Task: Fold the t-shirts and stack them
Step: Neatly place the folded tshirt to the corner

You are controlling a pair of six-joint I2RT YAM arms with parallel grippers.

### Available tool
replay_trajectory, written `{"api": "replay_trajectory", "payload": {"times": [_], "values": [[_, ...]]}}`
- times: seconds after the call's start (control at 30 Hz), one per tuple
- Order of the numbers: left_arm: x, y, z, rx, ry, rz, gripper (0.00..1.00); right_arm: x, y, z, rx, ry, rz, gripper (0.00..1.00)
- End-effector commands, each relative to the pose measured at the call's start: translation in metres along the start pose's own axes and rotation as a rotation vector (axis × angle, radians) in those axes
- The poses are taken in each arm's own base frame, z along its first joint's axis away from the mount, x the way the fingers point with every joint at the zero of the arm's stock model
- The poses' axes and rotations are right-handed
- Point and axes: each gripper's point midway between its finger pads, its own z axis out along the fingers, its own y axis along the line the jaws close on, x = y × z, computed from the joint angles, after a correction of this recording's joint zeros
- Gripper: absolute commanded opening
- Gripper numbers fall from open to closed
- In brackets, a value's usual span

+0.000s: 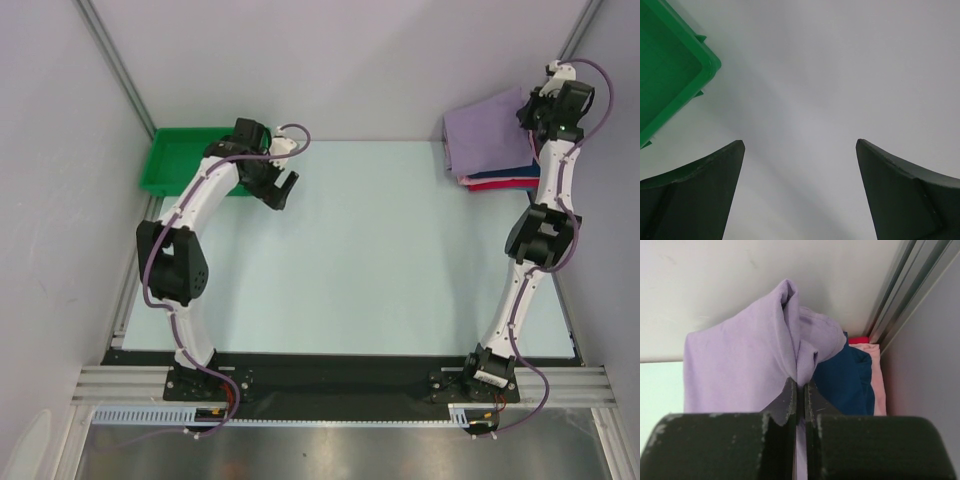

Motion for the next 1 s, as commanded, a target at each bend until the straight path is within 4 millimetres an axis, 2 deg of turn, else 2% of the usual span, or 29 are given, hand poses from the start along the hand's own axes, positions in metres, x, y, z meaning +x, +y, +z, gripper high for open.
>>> {"api": "replay_trajectory", "payload": {"times": [0.0,0.03,0.17,0.3,0.47,0.67,0.7,0.73,0.83,0.97], "values": [[-0.008,0.006,-0.007,-0.019,-0.006,0.023,1.00,-0.054,-0.019,-0.005,0.043,-0.188,-0.102,0.00],[-0.009,0.007,-0.006,-0.021,-0.003,0.021,1.00,-0.045,-0.021,0.001,0.045,-0.175,-0.108,0.00],[-0.007,0.010,-0.001,-0.033,0.012,0.028,1.00,-0.029,-0.039,0.008,0.099,-0.153,-0.135,0.00],[-0.007,0.010,0.001,-0.035,0.017,0.035,1.00,-0.026,-0.054,0.010,0.160,-0.156,-0.171,0.00],[-0.006,0.012,0.005,-0.040,0.025,0.036,1.00,-0.017,-0.056,0.015,0.165,-0.149,-0.188,0.00],[-0.002,0.010,0.007,-0.041,0.041,0.045,1.00,-0.006,-0.076,0.018,0.256,-0.135,-0.218,0.00],[-0.003,0.010,0.007,-0.043,0.040,0.046,1.00,-0.006,-0.077,0.018,0.264,-0.135,-0.219,0.11],[-0.002,0.010,0.008,-0.042,0.043,0.045,1.00,-0.005,-0.078,0.017,0.273,-0.134,-0.217,0.43],[-0.001,0.008,0.009,-0.038,0.048,0.048,1.00,-0.014,-0.083,0.013,0.323,-0.152,-0.206,0.77],[-0.001,0.006,0.009,-0.037,0.051,0.056,1.00,-0.031,-0.067,0.009,0.305,-0.174,-0.214,0.82]]}}
